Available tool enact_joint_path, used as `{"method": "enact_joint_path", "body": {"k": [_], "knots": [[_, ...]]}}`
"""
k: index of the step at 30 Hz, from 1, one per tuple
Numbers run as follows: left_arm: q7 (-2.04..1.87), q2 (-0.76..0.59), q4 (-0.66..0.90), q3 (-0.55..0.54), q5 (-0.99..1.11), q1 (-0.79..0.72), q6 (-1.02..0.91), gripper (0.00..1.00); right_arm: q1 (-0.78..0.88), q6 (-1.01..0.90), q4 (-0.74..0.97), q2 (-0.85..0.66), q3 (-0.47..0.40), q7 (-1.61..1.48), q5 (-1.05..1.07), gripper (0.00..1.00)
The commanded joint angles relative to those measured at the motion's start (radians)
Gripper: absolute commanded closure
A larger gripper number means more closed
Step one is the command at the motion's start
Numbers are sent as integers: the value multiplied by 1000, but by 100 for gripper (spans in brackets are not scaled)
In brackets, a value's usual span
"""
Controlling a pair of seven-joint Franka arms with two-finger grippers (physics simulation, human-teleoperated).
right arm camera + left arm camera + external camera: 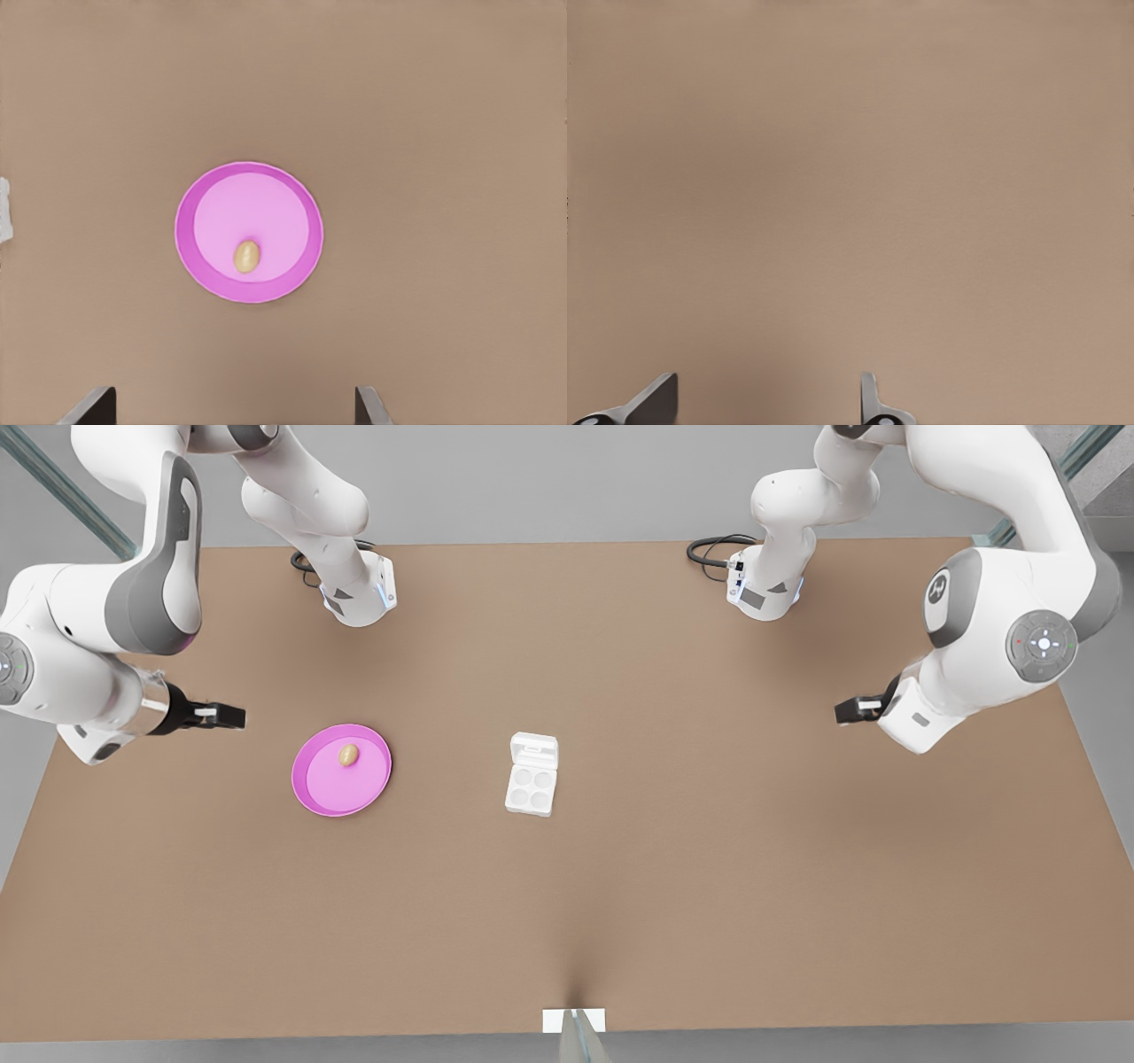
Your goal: Pack egg into the box and close the box lid
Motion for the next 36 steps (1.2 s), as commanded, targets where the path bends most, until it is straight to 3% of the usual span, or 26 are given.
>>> {"method": "enact_joint_path", "body": {"k": [1,12,14,16,19,22,26,28,30,32,36], "knots": [[-40,0,2,-2,25,-15,166,0,-1,98,2,10,0,12,4,0],[-59,27,9,13,27,74,157,0,125,125,14,274,31,62,52,0],[-59,25,9,10,60,73,157,0,104,294,-150,240,31,59,47,0],[-59,22,8,10,59,74,152,0,102,317,-219,214,30,62,31,0],[-57,28,6,9,59,73,155,0,87,590,-521,42,31,62,20,0],[-57,30,8,1,25,62,146,0,72,728,-638,21,31,59,20,0],[-54,79,3,4,19,103,259,0,41,915,-626,163,28,101,15,0],[-63,63,8,-94,21,82,172,0,19,921,-632,193,28,112,14,0],[50,-12,15,-116,18,160,80,0,30,1027,-739,145,31,147,12,0],[53,-44,15,-160,17,148,-35,0,38,1026,-797,97,31,147,12,0],[35,-44,31,-245,22,157,-3,0,47,1170,-914,50,85,243,12,0]]}}
